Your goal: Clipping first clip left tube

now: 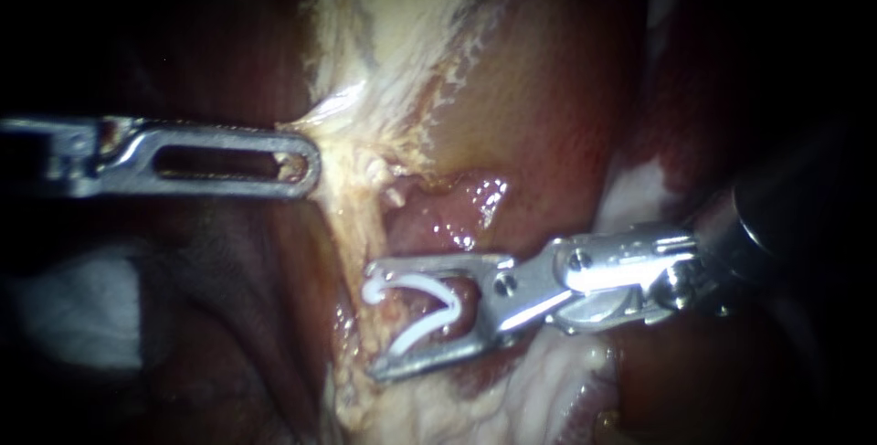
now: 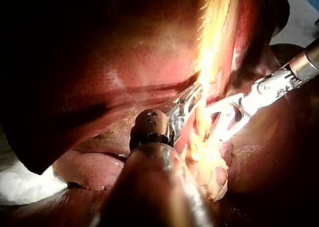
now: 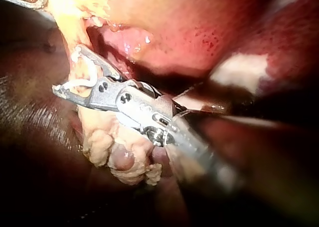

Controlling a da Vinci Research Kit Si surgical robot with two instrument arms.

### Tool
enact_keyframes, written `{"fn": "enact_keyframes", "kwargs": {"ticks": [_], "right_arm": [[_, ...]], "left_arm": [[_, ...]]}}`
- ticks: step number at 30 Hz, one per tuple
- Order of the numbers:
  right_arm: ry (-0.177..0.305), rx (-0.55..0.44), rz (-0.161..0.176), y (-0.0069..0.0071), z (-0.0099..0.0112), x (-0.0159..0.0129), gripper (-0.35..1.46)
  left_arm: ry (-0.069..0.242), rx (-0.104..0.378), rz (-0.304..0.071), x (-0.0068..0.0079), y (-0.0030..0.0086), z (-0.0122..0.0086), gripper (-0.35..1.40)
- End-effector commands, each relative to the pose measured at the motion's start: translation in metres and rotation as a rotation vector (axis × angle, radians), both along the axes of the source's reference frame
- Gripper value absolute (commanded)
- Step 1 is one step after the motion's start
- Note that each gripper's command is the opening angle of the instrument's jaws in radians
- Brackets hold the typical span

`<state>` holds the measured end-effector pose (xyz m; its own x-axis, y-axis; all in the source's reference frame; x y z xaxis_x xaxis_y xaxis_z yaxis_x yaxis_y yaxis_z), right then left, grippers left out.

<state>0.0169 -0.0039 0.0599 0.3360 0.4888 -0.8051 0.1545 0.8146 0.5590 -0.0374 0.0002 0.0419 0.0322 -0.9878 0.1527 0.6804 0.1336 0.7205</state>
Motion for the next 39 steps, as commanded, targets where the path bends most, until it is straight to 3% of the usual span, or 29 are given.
{"fn": "enact_keyframes", "kwargs": {"ticks": [1,15,28,39], "right_arm": [[-0.003,-0.001,-0.002,0.0000,0.0001,0.0000,0.58],[-0.024,-0.005,-0.005,-0.0003,0.0029,0.0014,0.58],[-0.026,-0.007,-0.002,-0.0004,0.0031,0.0024,0.58],[0.059,0.072,-0.077,-0.0015,0.0030,0.0031,0.58]], "left_arm": [[0.000,0.000,0.000,0.0000,0.0000,-0.0001,-0.35],[0.003,0.001,-0.004,-0.0002,-0.0005,-0.0010,-0.35],[0.004,0.001,-0.006,-0.0003,-0.0007,-0.0014,-0.35],[0.006,0.002,-0.004,-0.0003,-0.0006,-0.0012,-0.35]]}}
